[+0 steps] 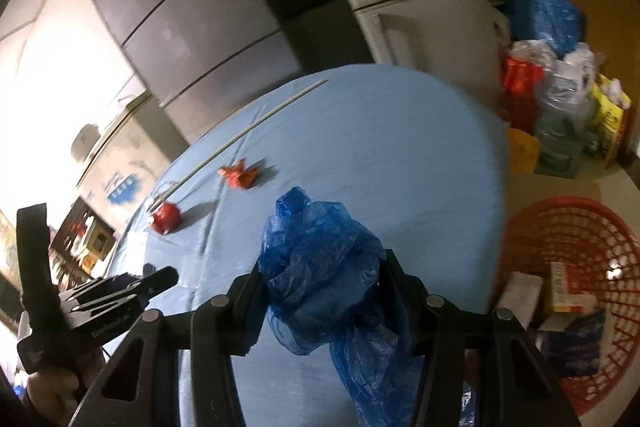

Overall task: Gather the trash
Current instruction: 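Carry the blue bag toward the red basket with the right tool while the left tool holds the clear tray, then open the right tool to drop the blue bag while the left tool drops the clear tray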

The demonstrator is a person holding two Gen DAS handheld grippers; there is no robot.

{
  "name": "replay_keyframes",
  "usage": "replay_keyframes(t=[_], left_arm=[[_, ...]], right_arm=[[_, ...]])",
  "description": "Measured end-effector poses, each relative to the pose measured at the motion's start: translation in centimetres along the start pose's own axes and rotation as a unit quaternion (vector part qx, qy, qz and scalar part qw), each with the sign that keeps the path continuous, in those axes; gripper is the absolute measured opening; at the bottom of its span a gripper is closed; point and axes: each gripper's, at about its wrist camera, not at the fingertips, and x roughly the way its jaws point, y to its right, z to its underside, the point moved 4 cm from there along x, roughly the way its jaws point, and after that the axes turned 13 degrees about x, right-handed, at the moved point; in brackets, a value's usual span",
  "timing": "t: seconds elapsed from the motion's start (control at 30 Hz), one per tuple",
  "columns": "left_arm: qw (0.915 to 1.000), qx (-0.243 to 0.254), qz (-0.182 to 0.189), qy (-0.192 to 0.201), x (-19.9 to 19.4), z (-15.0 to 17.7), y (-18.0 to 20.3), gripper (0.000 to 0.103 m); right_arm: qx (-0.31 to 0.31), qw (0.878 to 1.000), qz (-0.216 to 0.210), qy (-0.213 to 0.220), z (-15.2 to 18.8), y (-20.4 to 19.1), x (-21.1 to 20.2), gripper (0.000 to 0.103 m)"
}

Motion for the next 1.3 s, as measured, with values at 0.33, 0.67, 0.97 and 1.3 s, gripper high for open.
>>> replay_keyframes(t=[0.33, 0.67, 0.97, 1.3], left_arm=[[0.9975, 0.054, 0.042, 0.016, -0.4, -2.2, 5.9, 0.044], [0.9869, 0.110, 0.113, 0.035, -1.1, -5.1, 13.8, 0.044], [0.9741, 0.161, 0.155, 0.037, -0.9, -6.6, 20.6, 0.044], [0.9677, 0.188, 0.166, 0.026, 0.0, -6.8, 24.0, 0.044]], right_arm=[[0.061, 0.995, 0.064, 0.048, -2.3, 8.4, -4.5, 0.055], [0.103, 0.986, 0.105, 0.079, -3.6, 14.5, -7.9, 0.055], [0.128, 0.980, 0.124, 0.084, -4.4, 18.2, -8.8, 0.055], [0.153, 0.977, 0.136, 0.060, -4.8, 22.0, -7.3, 0.055]])
